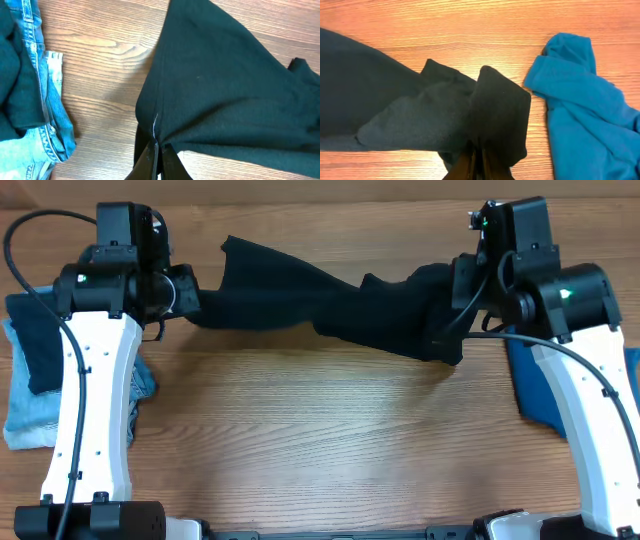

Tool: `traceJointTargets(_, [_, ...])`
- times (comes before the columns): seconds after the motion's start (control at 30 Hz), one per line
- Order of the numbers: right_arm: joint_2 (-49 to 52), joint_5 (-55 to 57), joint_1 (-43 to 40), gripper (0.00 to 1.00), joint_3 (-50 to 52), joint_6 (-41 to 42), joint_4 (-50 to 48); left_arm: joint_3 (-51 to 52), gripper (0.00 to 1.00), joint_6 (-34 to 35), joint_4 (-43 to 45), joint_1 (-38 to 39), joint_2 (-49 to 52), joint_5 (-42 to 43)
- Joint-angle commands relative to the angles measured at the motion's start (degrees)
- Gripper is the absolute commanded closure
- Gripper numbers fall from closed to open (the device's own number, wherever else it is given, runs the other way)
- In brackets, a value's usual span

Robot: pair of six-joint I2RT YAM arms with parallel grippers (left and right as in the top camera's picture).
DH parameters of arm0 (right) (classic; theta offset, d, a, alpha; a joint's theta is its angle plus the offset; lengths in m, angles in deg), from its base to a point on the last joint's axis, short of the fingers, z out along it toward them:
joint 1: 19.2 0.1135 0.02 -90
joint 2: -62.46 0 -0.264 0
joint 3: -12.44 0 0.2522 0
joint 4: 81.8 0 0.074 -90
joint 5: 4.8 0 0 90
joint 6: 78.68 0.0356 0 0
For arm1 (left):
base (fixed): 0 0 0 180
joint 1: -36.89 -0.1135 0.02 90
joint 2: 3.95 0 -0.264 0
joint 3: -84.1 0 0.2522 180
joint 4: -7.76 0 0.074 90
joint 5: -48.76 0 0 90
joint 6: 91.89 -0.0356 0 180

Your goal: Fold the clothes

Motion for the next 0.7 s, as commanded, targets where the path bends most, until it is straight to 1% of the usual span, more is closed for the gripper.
traceJointTargets(0.0, [-0.74, 2.56, -2.1, 0.96, -1.49, -0.59, 0.15, -4.33, 0.96, -1.7, -0.59, -0.2, -0.98, -0.46])
traceJointTargets(0.07, [-2.6, 2.75, -2.08, 0.96, -3.67, -2.01, 0.76, -8.92, 0.96, -3.45, -2.64, -0.2, -2.03, 3.15])
traceJointTargets(0.13, [-6.56, 2.78, -2.08, 0.96, -6.99, -1.99, 0.76, -13.49, 0.96, -3.45, -4.57, -0.2, -4.37, 3.69])
traceJointTargets(0.2, [-9.84, 3.23, -2.1, 0.96, -9.75, -2.03, 0.59, -15.67, 0.96, -3.87, -4.92, -0.2, -7.8, 3.67])
traceJointTargets(0.23, [-11.91, 3.89, -2.1, 0.96, -11.45, -2.1, 0.33, -16.26, 0.96, -3.87, -4.74, -0.2, -9.81, 3.3])
traceJointTargets(0.3, [-14.67, 4.07, -2.08, 0.96, -14.01, -5.38, -0.2, -16.74, 0.96, -4.76, -3.37, -0.2, -14.12, 3.28])
traceJointTargets(0.4, [-17.33, 4.07, -2.08, 0.96, -14.45, -8.26, -1.7, -16.74, 0.96, -5.55, -0.2, -0.2, -19.91, 3.17])
traceJointTargets(0.5, [-18.95, 4.07, -2.1, 0.96, -14.45, -10.03, -2.29, -16.74, 0.96, -5.51, 1.95, -0.2, -24.35, -1.68])
traceJointTargets(0.57, [-18.97, 4.04, -2.1, 0.96, -14.45, -10.84, -2.14, -16.74, 0.96, -5.49, 2.16, -0.2, -26.08, -3.89])
traceJointTargets(0.67, [-18.51, 4.07, -2.1, 0.96, -14.45, -10.82, -1.79, -16.72, 0.96, -5.49, 1.95, -0.2, -26.25, -4.39])
